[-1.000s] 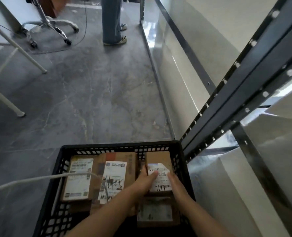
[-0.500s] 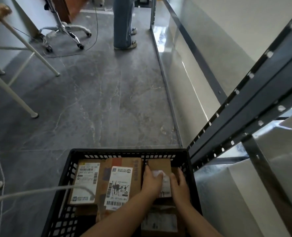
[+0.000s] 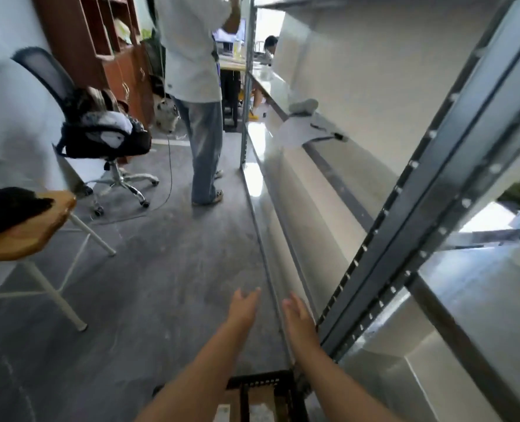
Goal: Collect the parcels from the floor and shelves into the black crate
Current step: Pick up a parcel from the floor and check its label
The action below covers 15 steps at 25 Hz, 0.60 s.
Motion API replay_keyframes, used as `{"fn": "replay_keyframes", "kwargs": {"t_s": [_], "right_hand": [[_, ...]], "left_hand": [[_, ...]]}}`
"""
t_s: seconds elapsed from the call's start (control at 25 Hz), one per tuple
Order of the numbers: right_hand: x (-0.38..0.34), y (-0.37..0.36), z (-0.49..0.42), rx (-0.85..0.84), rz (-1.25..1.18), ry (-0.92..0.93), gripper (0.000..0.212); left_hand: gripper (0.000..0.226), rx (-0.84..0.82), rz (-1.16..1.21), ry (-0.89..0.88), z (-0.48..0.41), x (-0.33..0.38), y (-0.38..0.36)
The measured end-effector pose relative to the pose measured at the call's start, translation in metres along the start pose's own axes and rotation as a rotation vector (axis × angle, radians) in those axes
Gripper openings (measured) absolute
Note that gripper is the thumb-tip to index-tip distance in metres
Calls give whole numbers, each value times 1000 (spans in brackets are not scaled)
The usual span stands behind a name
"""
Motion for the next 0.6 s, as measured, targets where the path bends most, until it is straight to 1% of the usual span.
{"fn": "replay_keyframes", "kwargs": {"t_s": [0.08, 0.16, 0.24, 0.32, 0.44, 0.6], "right_hand": [[-81, 22, 49, -14, 5, 93, 46], [-154, 43, 95, -18, -32, 159, 45], [-220, 60, 142, -20, -29, 244, 46], [-280, 75, 191, -18, -28, 334, 47], [-345, 97, 252, -42, -28, 480, 49], [-384, 129, 296, 28, 45, 629, 54]], "left_hand": [[55, -131, -131, -110, 29, 84, 16], [56, -195, -212, -221, 52, 167, 35], [52, -232, -254, -323, 76, 245, 57], [57, -239, -273, -429, 104, 316, 82], [61, -274, -259, -600, 140, 397, 113], [60, -292, -305, -774, 168, 456, 142]]}}
Point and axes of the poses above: each hand's wrist, its own z-axis away from the middle knuckle, its own y-axis out of the back of the hand, x = y × z, the point moved 3 cm from there along -z, towards the middle knuckle, and after that the axes turned 14 degrees about -y, right-handed, at the moved point
